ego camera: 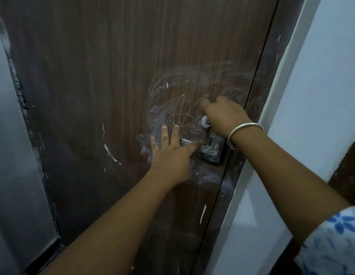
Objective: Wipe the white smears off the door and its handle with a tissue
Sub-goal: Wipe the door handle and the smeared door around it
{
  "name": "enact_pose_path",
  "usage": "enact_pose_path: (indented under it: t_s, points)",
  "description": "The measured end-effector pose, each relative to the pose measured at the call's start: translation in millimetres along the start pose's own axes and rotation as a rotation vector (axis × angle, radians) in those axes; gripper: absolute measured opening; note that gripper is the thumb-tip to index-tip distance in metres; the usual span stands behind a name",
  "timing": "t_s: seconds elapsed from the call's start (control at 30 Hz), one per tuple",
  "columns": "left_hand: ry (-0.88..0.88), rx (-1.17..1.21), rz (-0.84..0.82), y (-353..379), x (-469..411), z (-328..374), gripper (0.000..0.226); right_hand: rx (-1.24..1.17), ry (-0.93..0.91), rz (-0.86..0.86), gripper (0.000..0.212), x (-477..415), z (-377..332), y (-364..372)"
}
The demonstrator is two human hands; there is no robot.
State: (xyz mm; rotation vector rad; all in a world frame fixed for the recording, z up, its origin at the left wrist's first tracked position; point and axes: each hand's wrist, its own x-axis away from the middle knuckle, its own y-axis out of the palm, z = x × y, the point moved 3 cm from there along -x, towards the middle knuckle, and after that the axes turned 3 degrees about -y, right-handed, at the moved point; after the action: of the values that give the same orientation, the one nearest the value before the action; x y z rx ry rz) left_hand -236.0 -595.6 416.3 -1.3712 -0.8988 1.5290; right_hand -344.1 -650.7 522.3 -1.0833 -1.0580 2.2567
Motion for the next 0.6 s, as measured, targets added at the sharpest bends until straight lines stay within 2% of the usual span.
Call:
enact_pose_path:
  t_s: [0.17,0.43,0.6]
  points:
    - [-0.006,0.185,0.037,-12.2,-3.2,-10.4,0.073,0.262,-0.267,-0.123,0.036,0.8,-27.2,20.9]
    - [-0.054,0.272,0.079,-20.8,3.2,-35.8,0.070,0.232,-0.244,0.029,0.035,-9.2,-8.1,8.8]
    - [-0.074,0.279,0.063,-17.7,6.7,-38.4,0.069,0.332,-0.343,-0.103,0.041,-1.3,-26.0,31.8]
